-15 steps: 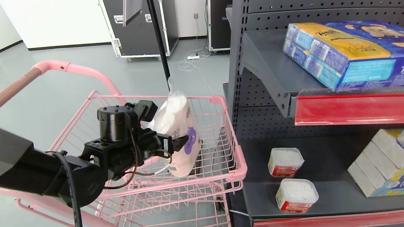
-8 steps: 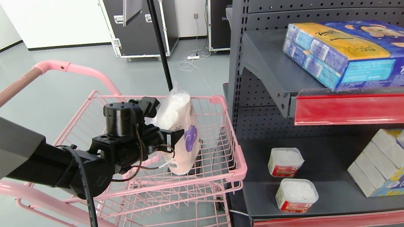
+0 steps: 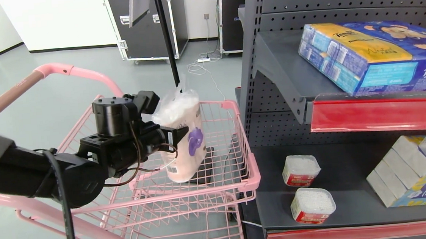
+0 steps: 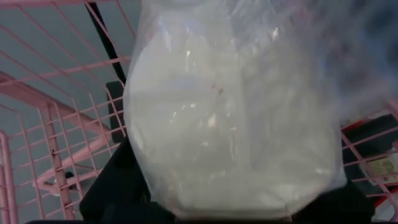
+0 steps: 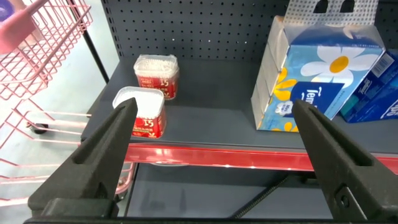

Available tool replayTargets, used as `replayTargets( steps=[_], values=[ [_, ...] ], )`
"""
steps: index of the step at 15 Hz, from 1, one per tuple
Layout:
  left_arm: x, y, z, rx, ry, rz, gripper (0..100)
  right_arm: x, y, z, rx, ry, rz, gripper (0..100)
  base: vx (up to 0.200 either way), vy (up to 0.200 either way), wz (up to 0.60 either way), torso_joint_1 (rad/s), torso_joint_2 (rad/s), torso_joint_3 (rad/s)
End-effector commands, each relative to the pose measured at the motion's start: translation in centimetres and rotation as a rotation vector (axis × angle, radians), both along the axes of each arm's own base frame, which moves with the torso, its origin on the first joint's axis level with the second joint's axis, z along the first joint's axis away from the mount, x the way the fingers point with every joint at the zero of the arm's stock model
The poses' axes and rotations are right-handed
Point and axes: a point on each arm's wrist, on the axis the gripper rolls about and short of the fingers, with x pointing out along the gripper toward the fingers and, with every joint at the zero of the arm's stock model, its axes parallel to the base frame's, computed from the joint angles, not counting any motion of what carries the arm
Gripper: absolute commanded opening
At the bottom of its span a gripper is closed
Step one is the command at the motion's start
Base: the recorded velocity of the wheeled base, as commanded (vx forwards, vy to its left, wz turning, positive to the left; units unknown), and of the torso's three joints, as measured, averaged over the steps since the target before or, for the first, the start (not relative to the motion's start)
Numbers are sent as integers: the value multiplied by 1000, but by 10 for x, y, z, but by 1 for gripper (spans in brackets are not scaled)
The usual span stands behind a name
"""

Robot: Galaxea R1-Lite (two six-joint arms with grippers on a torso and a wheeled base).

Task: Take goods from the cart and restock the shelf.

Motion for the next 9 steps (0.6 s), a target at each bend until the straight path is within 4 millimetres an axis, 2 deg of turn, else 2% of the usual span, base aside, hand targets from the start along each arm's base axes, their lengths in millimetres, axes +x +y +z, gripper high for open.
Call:
replayTargets(
  steps=[1, 7, 9],
  values=[
    [-11, 16, 30, -30, -66, 28, 0, 0, 0, 0, -2, 0, 0, 100, 0, 0, 0, 0, 0, 0],
    [-41, 68, 73, -62, -134, 129, 0, 0, 0, 0, -4, 0, 0, 100, 0, 0, 0, 0, 0, 0],
    [-67, 88, 97, -75, -167, 148, 0, 0, 0, 0, -4, 0, 0, 100, 0, 0, 0, 0, 0, 0]
  ],
)
